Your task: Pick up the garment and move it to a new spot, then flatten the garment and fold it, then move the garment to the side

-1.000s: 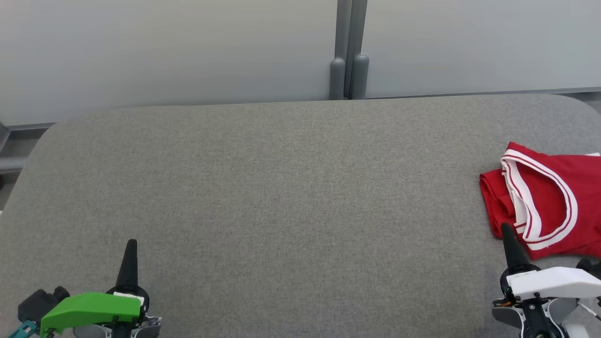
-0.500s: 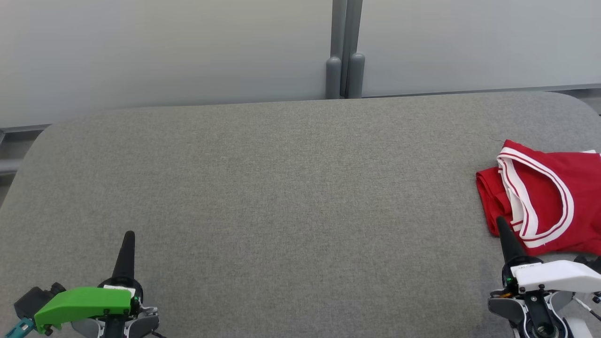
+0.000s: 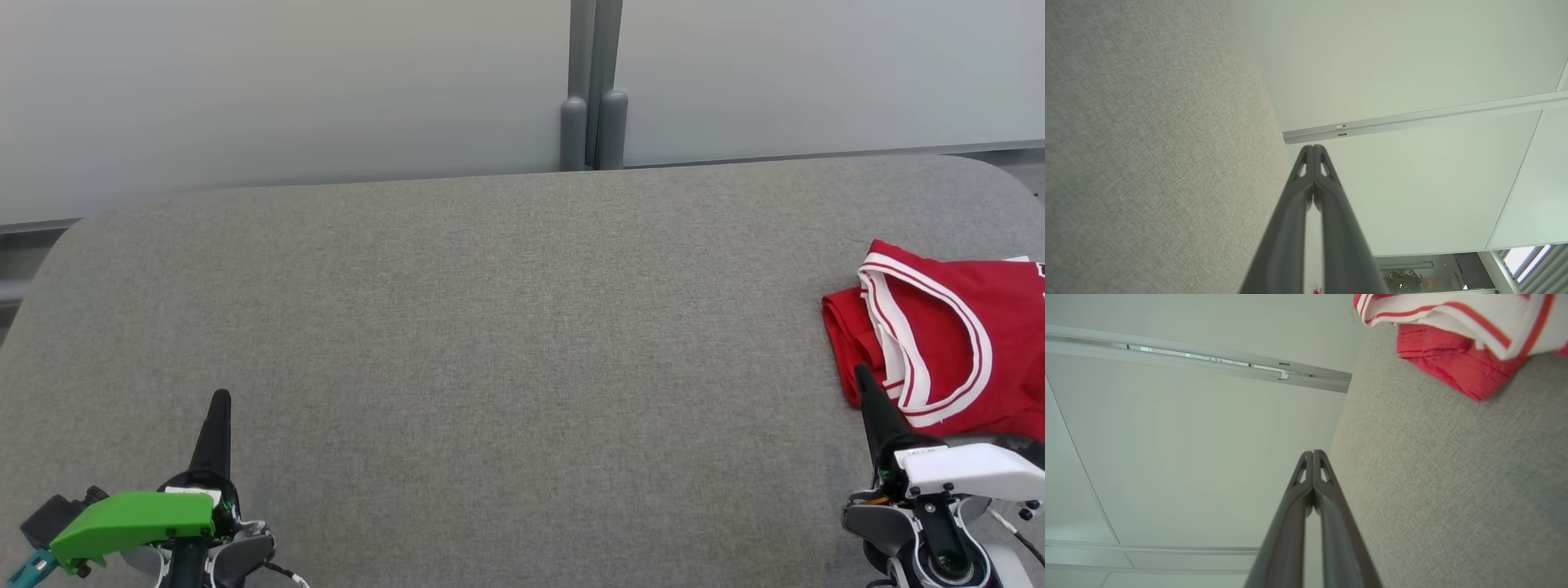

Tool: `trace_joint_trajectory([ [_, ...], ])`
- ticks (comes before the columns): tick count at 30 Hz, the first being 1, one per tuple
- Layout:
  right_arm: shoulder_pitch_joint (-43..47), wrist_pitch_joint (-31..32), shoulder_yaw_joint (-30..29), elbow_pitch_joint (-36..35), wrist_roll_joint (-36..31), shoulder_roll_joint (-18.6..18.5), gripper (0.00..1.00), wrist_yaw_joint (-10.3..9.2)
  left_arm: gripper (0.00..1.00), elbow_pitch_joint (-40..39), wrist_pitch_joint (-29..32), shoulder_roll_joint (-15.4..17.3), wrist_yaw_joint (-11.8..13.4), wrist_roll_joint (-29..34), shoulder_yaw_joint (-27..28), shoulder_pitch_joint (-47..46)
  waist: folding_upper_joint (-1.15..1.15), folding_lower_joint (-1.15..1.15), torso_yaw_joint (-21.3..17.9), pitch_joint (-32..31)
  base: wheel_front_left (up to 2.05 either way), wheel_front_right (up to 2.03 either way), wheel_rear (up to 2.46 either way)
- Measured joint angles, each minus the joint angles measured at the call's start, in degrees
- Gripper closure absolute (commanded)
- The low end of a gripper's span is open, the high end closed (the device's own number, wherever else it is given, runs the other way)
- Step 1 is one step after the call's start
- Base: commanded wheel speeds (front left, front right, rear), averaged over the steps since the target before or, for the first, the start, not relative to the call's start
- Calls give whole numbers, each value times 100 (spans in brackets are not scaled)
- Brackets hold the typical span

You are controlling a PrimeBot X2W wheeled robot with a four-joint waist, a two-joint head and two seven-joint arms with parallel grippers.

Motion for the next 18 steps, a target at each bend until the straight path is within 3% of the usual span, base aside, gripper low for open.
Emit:
trace_joint_trajectory([
  [18,-143,201,54,40,917,-14,100,0,100,-48,196,-82,-16,-657,125,-128,0,0,-80,18,0,0,0],
])
